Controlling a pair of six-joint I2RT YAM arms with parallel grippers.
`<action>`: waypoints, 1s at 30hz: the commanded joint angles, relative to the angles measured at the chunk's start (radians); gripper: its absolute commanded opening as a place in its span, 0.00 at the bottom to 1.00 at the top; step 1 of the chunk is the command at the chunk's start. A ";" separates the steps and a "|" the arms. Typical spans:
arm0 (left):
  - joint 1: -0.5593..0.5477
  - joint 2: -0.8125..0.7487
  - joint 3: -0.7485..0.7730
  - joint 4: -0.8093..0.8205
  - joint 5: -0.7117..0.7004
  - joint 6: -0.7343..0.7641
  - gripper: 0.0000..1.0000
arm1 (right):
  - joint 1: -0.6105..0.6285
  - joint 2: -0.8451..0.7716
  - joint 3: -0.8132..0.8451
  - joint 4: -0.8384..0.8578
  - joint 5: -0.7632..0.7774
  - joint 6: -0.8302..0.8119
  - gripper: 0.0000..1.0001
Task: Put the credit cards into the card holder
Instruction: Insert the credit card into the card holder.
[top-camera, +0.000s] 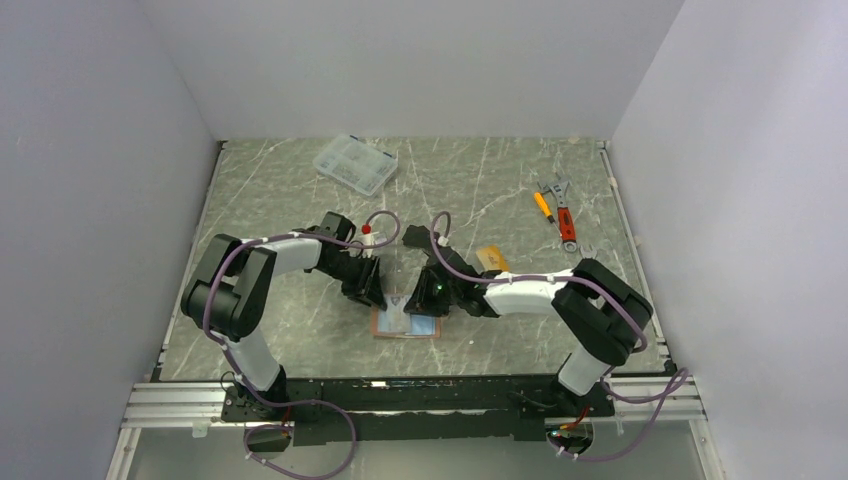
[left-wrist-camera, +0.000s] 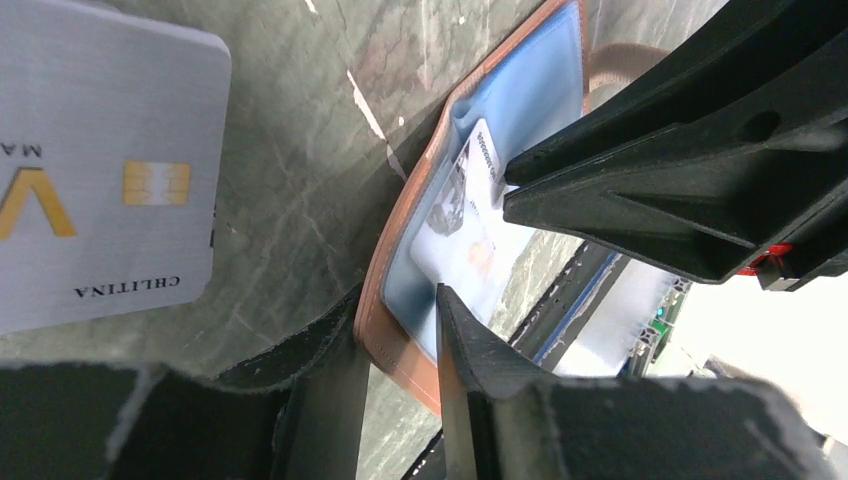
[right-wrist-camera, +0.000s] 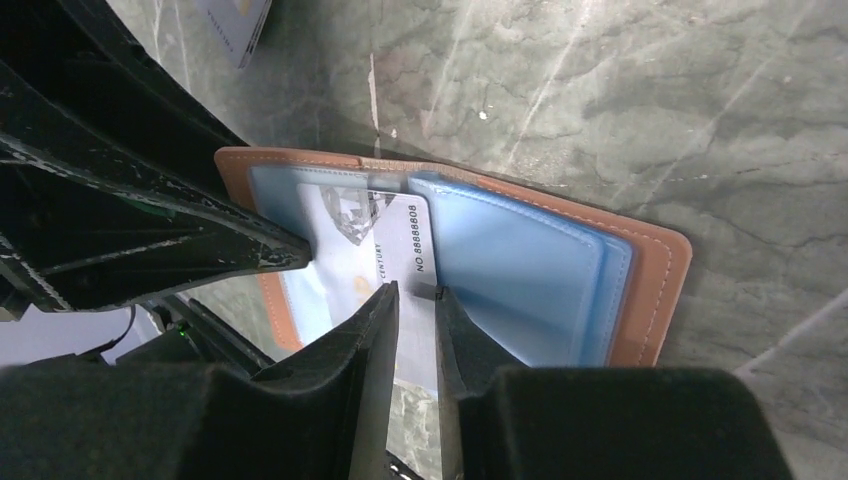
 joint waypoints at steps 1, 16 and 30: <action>0.002 -0.023 -0.020 0.036 0.040 -0.016 0.35 | 0.005 0.023 0.033 0.041 -0.031 -0.005 0.24; 0.011 -0.023 -0.043 0.080 0.081 -0.067 0.42 | 0.059 0.054 0.142 -0.027 -0.020 -0.071 0.24; 0.020 -0.055 -0.057 0.081 0.062 -0.052 0.40 | 0.035 -0.007 0.056 -0.079 0.035 -0.030 0.00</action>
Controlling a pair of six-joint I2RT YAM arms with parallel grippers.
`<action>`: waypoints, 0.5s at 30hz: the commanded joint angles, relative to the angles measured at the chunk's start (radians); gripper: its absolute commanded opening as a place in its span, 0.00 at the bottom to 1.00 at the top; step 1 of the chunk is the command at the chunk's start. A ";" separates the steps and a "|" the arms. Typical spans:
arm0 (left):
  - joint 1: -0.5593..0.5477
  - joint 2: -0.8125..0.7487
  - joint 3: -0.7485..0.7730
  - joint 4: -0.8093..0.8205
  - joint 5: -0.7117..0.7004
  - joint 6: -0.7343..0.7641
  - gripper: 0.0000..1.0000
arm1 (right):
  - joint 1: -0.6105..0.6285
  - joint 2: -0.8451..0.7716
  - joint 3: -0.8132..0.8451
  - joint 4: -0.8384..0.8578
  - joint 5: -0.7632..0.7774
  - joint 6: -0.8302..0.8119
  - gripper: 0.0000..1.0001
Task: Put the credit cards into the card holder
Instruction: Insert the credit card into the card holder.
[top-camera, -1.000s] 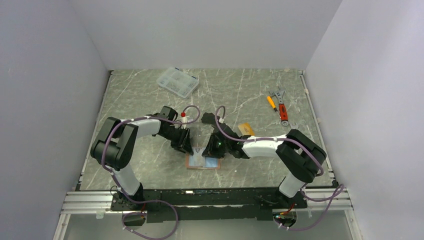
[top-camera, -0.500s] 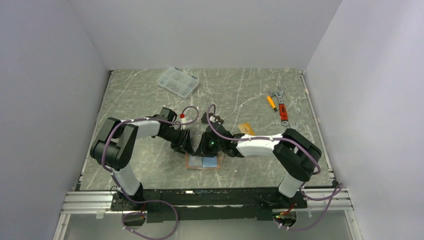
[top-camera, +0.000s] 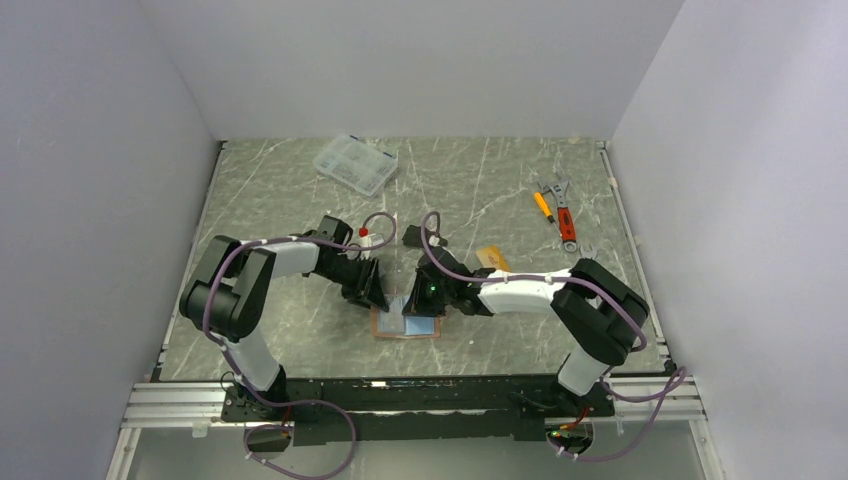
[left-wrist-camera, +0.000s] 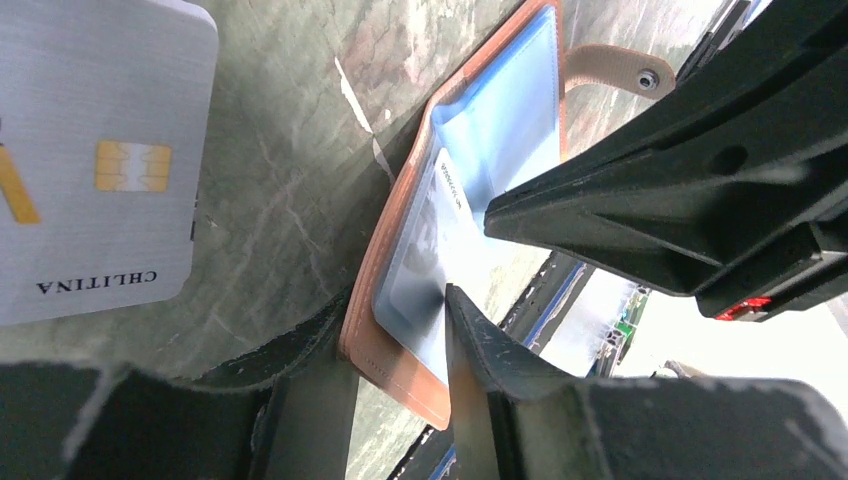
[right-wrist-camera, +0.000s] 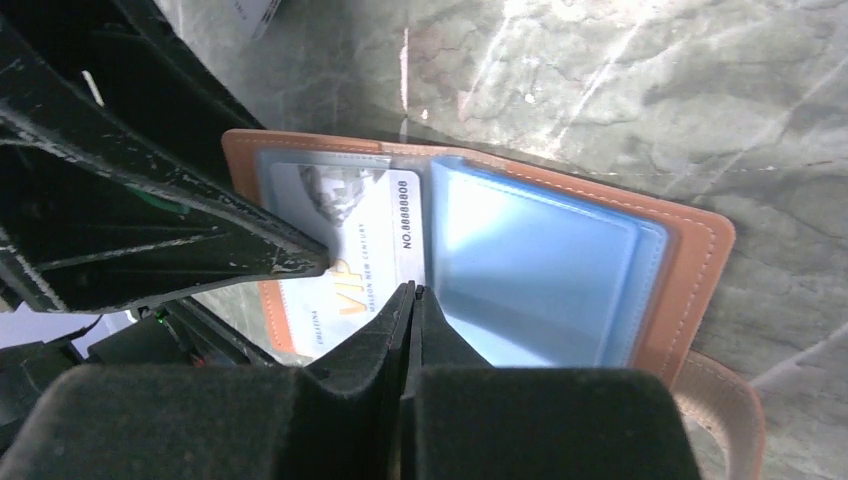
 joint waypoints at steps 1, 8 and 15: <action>0.005 -0.052 -0.003 0.011 0.003 0.014 0.40 | -0.003 -0.017 -0.011 -0.011 0.025 0.013 0.00; 0.006 -0.050 -0.002 0.008 0.001 0.016 0.40 | -0.004 0.006 -0.011 -0.018 0.033 0.008 0.00; 0.005 -0.043 -0.004 0.010 -0.006 0.016 0.45 | 0.009 0.051 0.031 -0.018 0.014 -0.007 0.00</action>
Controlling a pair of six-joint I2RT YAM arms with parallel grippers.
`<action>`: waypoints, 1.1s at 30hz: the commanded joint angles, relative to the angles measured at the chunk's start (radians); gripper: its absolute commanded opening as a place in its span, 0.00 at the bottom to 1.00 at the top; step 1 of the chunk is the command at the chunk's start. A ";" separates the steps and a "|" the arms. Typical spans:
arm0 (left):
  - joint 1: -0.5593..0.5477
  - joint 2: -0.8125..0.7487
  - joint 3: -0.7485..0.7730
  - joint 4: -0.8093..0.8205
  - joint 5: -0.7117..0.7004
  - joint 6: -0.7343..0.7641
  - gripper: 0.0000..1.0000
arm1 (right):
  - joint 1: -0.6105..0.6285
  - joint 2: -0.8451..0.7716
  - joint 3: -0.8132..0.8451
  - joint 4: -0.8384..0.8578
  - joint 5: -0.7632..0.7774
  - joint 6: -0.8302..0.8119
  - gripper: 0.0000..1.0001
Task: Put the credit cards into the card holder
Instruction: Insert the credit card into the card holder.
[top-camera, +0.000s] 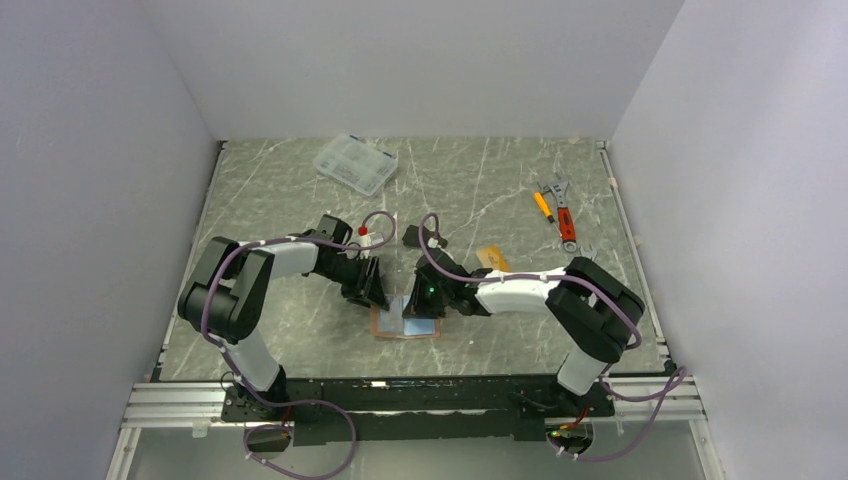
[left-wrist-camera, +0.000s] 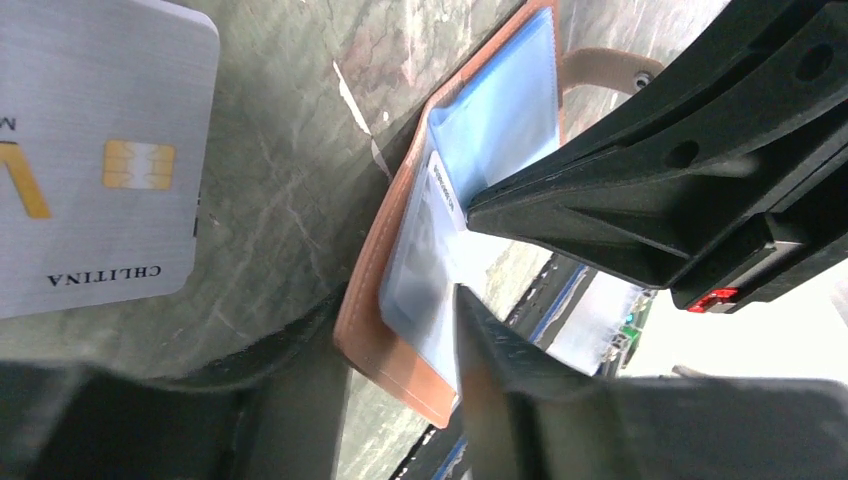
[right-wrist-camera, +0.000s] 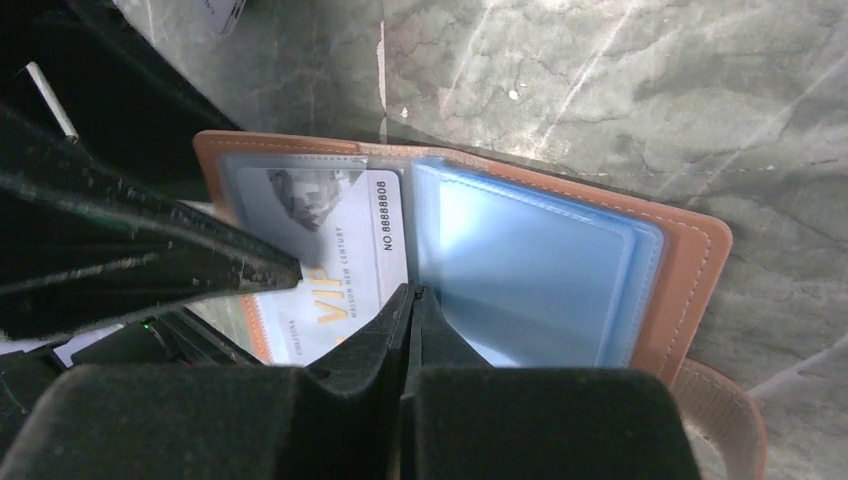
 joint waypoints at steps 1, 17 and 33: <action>0.003 -0.029 -0.005 0.011 -0.003 0.018 0.53 | 0.012 0.031 0.034 -0.003 -0.001 -0.013 0.00; 0.014 -0.037 0.062 -0.125 -0.091 0.129 0.53 | 0.022 -0.010 -0.014 -0.001 0.035 -0.008 0.00; -0.021 0.076 0.135 -0.241 0.010 0.227 0.31 | 0.015 -0.021 -0.035 0.026 0.027 0.006 0.00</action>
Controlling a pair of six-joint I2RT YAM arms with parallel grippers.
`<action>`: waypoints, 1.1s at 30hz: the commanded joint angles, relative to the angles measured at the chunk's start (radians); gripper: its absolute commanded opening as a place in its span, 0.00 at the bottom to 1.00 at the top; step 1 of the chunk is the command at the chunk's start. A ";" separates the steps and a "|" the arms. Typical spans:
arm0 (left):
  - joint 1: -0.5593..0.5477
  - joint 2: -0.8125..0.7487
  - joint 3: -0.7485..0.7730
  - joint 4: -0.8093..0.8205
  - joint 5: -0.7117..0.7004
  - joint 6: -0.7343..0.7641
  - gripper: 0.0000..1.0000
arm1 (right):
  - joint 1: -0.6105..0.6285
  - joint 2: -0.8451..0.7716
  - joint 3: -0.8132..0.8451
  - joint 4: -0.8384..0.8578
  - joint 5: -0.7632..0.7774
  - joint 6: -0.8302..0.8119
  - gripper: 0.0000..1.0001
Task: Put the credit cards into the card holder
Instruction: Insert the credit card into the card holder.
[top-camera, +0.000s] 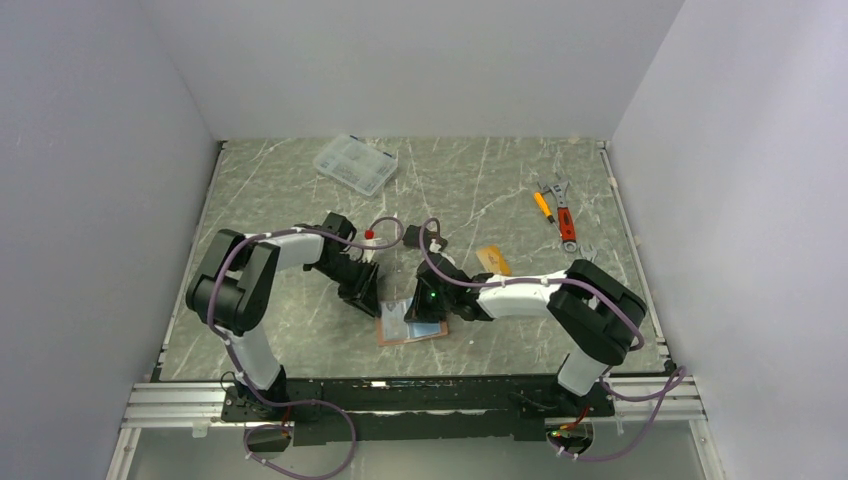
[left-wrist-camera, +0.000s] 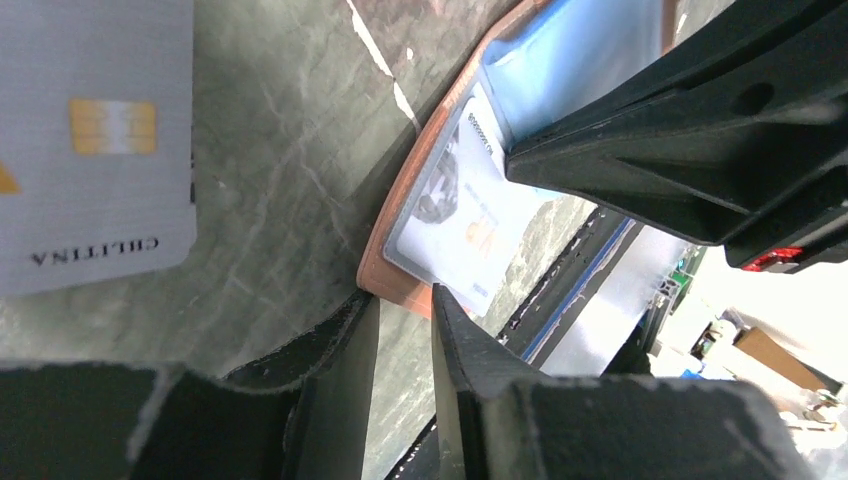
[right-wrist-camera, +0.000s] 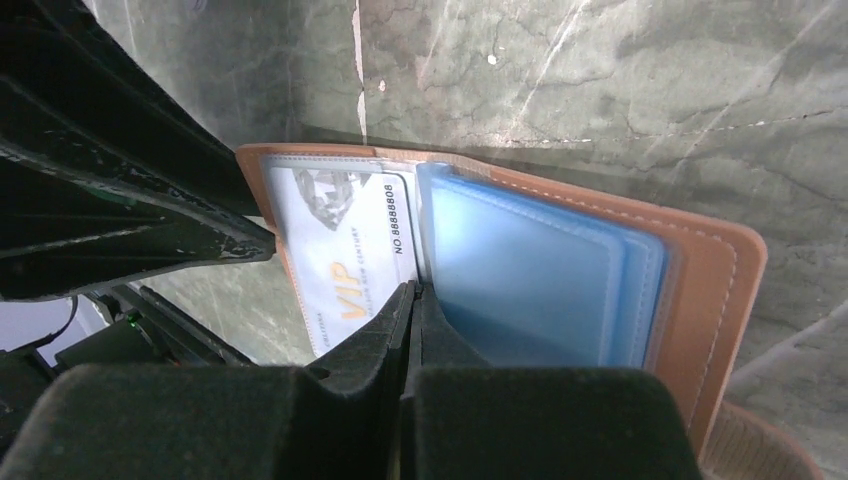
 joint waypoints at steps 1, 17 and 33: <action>-0.016 0.037 0.048 -0.017 0.067 0.019 0.30 | -0.006 -0.006 -0.001 0.021 -0.004 -0.019 0.00; -0.014 0.034 0.042 0.025 0.125 0.000 0.36 | 0.010 0.030 0.071 0.092 -0.103 -0.109 0.00; 0.011 0.001 0.009 0.044 0.119 -0.036 0.29 | -0.017 -0.057 -0.025 0.098 -0.047 -0.049 0.13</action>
